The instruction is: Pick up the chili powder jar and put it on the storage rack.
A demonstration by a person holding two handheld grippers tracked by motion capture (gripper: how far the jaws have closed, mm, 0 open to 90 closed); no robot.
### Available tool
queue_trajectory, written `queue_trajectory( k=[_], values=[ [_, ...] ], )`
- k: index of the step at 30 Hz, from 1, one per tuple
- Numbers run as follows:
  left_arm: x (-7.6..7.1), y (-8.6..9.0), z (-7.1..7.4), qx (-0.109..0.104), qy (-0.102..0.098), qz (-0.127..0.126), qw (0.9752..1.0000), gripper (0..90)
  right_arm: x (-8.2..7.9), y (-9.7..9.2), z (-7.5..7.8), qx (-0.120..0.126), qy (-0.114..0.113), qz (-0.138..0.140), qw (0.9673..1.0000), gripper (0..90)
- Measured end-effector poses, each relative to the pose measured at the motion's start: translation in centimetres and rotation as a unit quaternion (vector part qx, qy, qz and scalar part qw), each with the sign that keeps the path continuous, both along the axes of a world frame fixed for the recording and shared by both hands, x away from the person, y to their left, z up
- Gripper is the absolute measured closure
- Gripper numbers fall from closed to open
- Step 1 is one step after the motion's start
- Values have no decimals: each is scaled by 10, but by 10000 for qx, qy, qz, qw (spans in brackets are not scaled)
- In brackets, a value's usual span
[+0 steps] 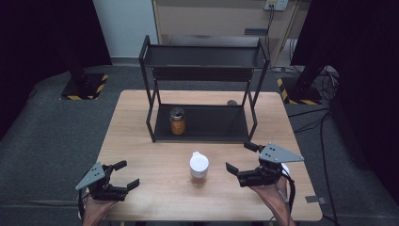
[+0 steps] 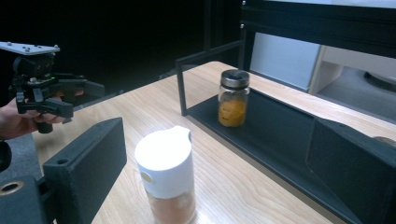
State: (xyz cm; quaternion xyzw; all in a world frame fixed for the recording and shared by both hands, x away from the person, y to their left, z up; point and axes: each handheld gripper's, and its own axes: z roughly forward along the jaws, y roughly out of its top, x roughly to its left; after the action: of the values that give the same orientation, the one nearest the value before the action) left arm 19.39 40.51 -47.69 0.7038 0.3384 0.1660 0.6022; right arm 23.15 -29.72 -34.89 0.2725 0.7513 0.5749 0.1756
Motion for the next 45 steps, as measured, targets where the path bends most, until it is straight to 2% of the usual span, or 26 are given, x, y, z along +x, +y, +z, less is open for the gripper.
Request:
queue_trajectory(
  k=[10, 21, 32, 45],
  values=[
    [0, 1, 0, -11, 4, -9, 10000, 38, 16, 26, -7, -64, 186, 252, 9995, 54],
    [0, 0, 0, -7, 3, -18, 10000, 38, 29, 50, -15, -171, 346, 396, 9985, 56],
    [1, 0, 0, 7, 3, -45, 10000, 39, 43, 80, -27, -456, 508, 514, 9963, 71],
    [1, 0, 1, 13, 3, -53, 10000, 39, 51, 99, -45, -691, 712, 581, 9934, 121]
  ],
)
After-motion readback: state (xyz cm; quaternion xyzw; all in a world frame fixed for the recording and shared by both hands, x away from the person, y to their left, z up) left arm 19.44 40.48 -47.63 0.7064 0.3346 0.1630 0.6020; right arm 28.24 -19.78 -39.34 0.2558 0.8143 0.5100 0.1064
